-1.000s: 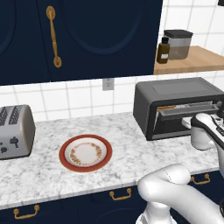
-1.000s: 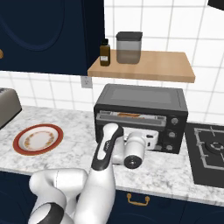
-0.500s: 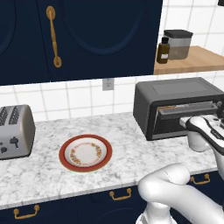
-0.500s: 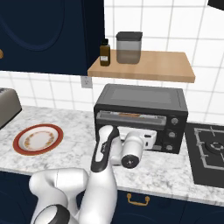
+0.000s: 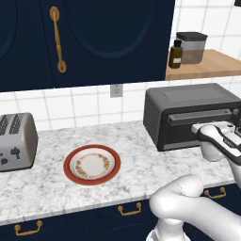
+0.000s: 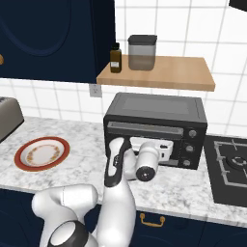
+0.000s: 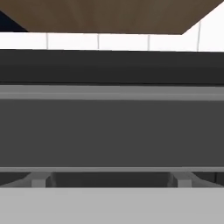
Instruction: Pick up the kebab skewer and baguette bread, and place them inside the toaster oven. Close the toaster oven door and start by setting the timer.
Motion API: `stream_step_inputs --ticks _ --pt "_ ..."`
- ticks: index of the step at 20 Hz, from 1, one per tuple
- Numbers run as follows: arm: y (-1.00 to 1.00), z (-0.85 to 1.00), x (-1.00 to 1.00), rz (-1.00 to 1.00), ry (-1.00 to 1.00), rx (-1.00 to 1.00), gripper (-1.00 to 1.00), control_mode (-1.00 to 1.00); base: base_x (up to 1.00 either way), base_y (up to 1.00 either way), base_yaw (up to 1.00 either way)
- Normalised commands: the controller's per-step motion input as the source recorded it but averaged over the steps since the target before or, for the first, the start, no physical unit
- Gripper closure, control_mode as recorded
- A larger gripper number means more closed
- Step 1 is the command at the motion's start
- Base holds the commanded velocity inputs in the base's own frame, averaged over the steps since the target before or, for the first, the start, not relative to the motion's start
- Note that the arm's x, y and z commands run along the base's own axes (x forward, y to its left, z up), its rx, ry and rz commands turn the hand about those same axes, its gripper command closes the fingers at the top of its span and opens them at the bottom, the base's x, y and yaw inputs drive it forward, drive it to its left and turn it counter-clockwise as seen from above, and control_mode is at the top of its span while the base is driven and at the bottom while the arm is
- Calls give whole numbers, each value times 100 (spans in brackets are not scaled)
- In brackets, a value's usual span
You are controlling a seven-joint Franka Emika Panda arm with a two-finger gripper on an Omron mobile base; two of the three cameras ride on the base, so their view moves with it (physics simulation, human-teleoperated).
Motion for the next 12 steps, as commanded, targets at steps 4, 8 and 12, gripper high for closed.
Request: stream_step_inputs --ticks 4,8,12 --pt "3 0 3 0 0 0 -100 -100 0 0 0" --pt "0 0 -31 0 0 0 -100 -100 0 0 0" --pt "0 0 -84 0 0 0 -100 -100 0 0 0"
